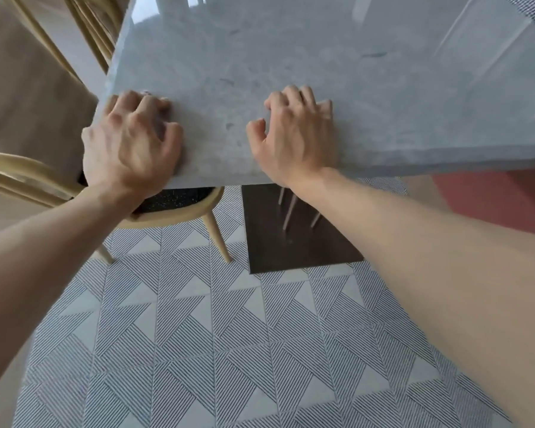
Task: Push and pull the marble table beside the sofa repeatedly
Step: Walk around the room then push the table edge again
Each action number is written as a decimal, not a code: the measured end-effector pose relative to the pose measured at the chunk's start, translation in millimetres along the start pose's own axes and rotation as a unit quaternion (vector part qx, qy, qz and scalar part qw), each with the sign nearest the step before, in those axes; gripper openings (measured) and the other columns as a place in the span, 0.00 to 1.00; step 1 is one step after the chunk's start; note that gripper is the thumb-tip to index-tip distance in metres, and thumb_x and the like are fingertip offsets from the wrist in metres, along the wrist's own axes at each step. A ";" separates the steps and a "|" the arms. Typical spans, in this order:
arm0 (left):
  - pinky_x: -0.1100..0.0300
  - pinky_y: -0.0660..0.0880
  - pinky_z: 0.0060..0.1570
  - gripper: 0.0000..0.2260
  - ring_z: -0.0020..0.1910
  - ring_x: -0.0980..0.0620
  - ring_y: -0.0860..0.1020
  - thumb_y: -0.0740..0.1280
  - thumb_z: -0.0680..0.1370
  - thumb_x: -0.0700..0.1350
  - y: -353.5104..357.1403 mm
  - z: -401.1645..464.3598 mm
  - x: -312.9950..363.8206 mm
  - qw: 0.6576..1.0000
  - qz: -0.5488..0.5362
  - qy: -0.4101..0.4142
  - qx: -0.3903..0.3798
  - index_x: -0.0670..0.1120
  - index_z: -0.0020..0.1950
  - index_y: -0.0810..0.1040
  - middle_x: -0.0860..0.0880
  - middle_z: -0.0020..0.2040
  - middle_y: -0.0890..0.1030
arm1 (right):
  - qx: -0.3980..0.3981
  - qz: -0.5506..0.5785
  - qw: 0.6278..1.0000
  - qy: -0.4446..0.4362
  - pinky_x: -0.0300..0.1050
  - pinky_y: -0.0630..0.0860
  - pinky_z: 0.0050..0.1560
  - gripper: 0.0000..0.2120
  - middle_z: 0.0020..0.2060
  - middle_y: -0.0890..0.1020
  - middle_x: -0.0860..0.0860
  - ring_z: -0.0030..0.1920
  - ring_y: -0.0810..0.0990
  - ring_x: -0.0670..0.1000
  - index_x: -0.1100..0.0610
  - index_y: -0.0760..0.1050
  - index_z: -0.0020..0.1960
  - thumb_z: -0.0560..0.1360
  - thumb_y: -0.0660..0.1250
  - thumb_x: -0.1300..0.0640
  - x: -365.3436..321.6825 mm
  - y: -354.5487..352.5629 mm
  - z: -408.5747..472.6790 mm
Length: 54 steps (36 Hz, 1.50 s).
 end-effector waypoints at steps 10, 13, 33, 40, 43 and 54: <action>0.41 0.71 0.53 0.21 0.66 0.43 0.71 0.54 0.77 0.55 0.3 10.5 -10.0 1.000 -0.002 0.019 0.000 0.50 0.64 0.77 0.46 0.65 0.77 | 0.012 0.004 1.000 0.005 0.53 0.68 0.56 0.22 0.55 0.81 0.53 0.57 0.76 0.55 0.56 0.78 0.56 0.75 0.52 0.46 -12.3 5.5 5.5; 0.42 0.71 0.53 0.21 0.65 0.42 0.71 0.54 0.78 0.55 0.5 10.3 -8.8 1.000 -0.001 0.024 0.001 0.49 0.64 0.77 0.45 0.65 0.77 | 0.015 0.003 1.000 0.009 0.54 0.68 0.56 0.22 0.55 0.81 0.53 0.58 0.76 0.55 0.56 0.78 0.56 0.74 0.52 0.47 -11.2 4.9 5.1; 0.43 0.70 0.49 0.21 0.62 0.39 0.71 0.52 0.78 0.54 -1.2 17.8 0.0 0.998 0.034 0.052 0.018 0.45 0.61 0.75 0.39 0.60 0.75 | 0.002 -0.026 0.999 0.034 0.49 0.67 0.56 0.21 0.56 0.79 0.50 0.59 0.74 0.52 0.53 0.76 0.57 0.75 0.50 0.47 -3.7 -0.5 9.3; 0.41 0.72 0.51 0.18 0.61 0.37 0.71 0.56 0.78 0.50 -3.2 9.0 1.4 0.997 0.046 0.062 0.002 0.42 0.62 0.74 0.37 0.59 0.75 | -0.034 -0.014 0.999 0.012 0.51 0.65 0.58 0.21 0.57 0.80 0.50 0.60 0.74 0.52 0.53 0.77 0.57 0.75 0.51 0.47 -12.0 3.2 4.7; 0.41 0.70 0.56 0.19 0.58 0.33 0.72 0.54 0.79 0.48 -5.4 8.8 9.2 0.993 0.089 0.075 -0.030 0.37 0.61 0.75 0.33 0.59 0.75 | -0.022 0.007 1.000 0.013 0.52 0.65 0.56 0.21 0.54 0.81 0.52 0.57 0.76 0.54 0.55 0.77 0.54 0.74 0.50 0.48 -14.2 0.4 5.1; 0.41 0.71 0.53 0.17 0.61 0.36 0.70 0.59 0.78 0.50 -3.0 -22.5 116.5 0.982 0.108 -0.079 -0.132 0.43 0.61 0.77 0.37 0.59 0.73 | -0.121 0.131 0.975 -0.129 0.51 0.65 0.61 0.17 0.60 0.80 0.54 0.61 0.76 0.56 0.57 0.78 0.58 0.75 0.59 0.51 58.9 -12.6 6.3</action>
Point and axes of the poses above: each hand's wrist, its own z-axis towards the middle knuckle, its own y-axis out of the palm, x = y × z, the point moved 9 cm from there along z, towards the middle knuckle
